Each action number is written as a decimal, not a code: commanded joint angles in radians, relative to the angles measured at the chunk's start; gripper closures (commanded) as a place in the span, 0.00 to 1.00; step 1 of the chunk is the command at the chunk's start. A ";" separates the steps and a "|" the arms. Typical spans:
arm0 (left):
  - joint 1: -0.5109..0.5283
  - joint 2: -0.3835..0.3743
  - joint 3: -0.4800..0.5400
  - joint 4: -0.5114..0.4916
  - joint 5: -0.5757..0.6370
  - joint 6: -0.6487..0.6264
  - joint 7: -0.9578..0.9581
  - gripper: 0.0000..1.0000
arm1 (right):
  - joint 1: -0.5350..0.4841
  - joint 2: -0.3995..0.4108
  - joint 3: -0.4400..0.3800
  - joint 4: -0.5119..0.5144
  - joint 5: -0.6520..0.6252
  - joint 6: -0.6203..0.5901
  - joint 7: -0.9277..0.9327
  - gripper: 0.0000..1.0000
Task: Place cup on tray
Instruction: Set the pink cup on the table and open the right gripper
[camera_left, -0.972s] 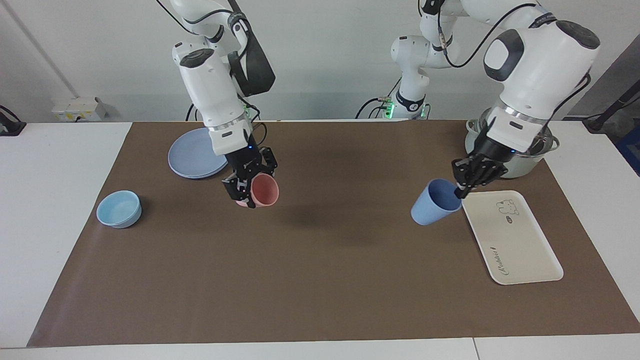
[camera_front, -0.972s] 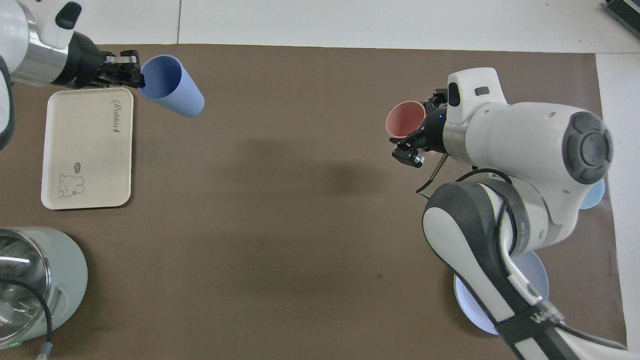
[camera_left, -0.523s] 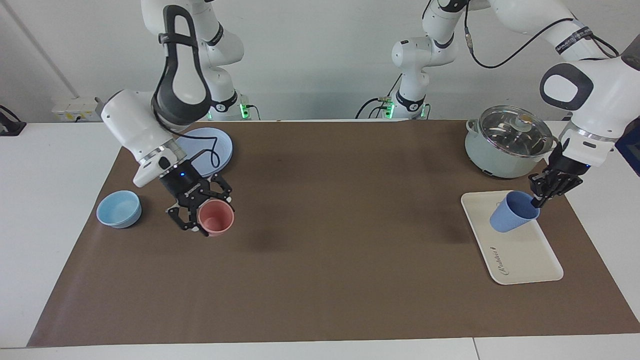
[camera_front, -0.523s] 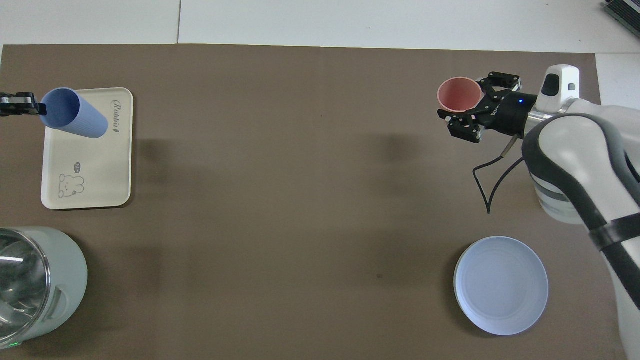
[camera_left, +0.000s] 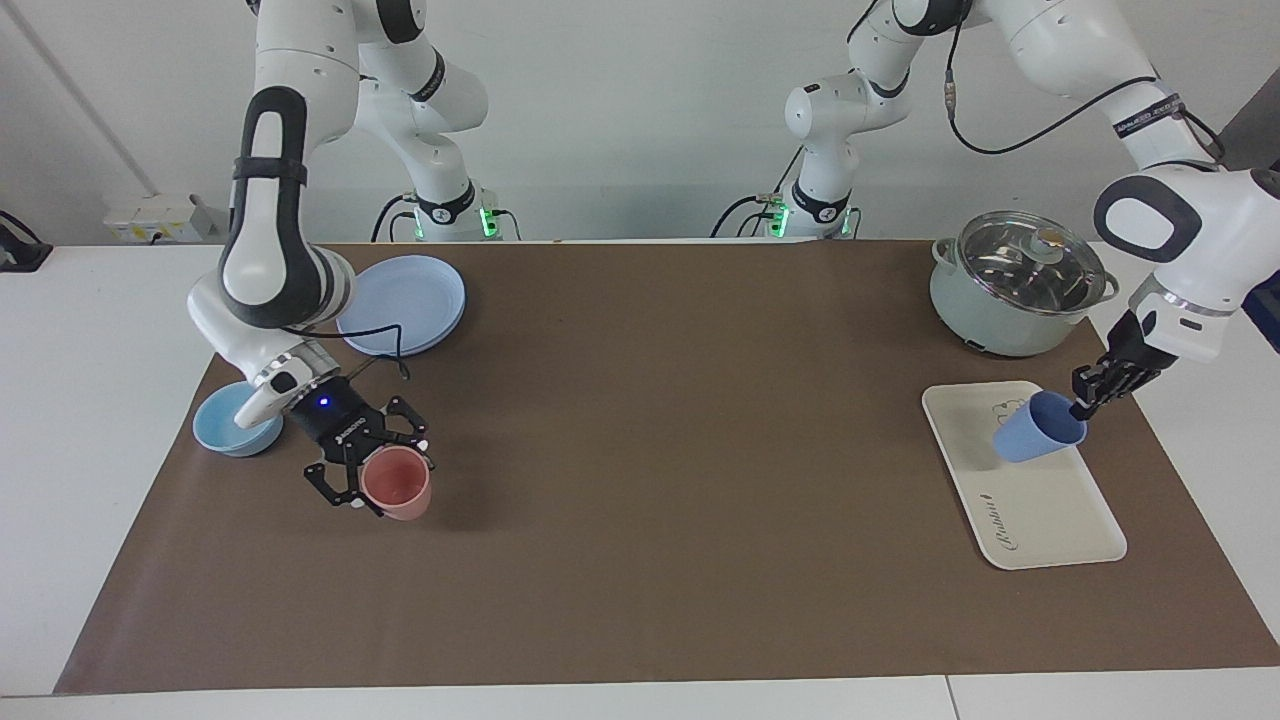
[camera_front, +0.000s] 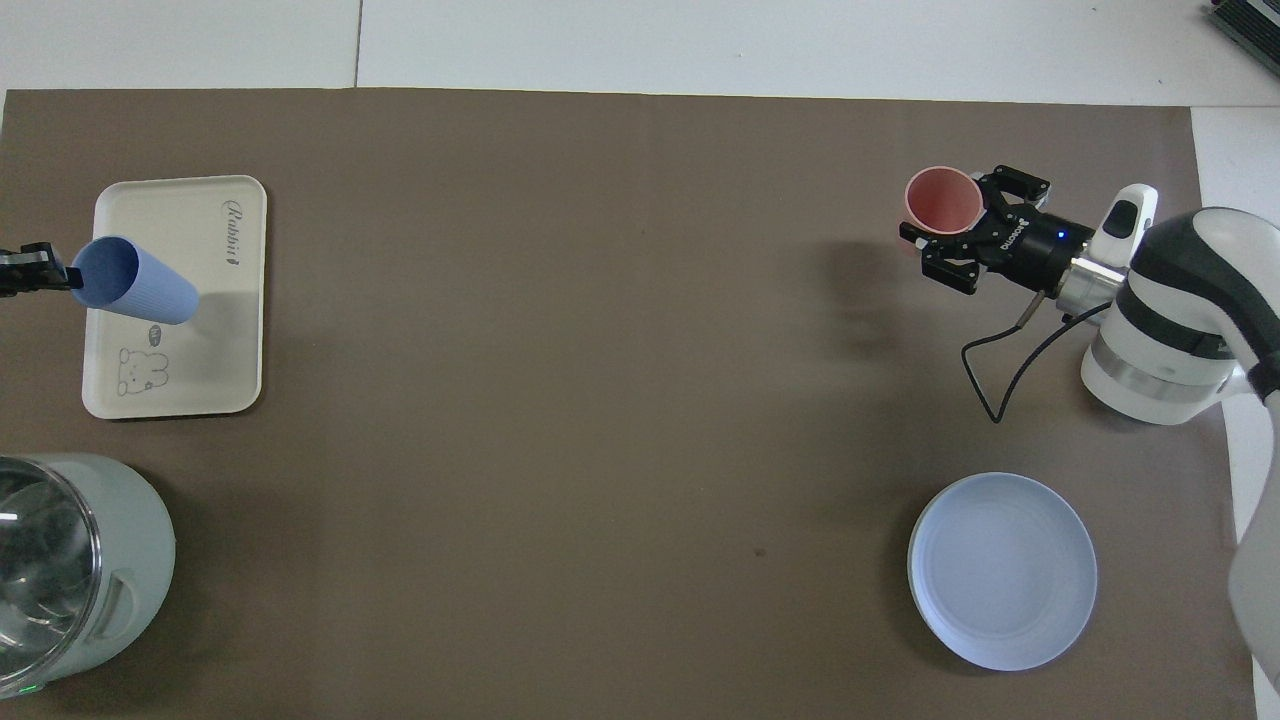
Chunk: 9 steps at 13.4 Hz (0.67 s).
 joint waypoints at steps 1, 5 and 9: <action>0.023 0.017 -0.011 -0.002 -0.032 0.039 0.041 1.00 | -0.063 0.057 0.011 0.011 0.058 -0.086 -0.096 1.00; 0.017 0.031 -0.010 0.024 -0.009 0.074 0.041 0.67 | -0.100 0.077 0.011 -0.018 0.061 -0.161 -0.146 1.00; 0.011 0.071 -0.010 0.165 0.018 -0.050 0.032 0.15 | -0.109 0.066 0.010 -0.060 0.079 -0.164 -0.186 1.00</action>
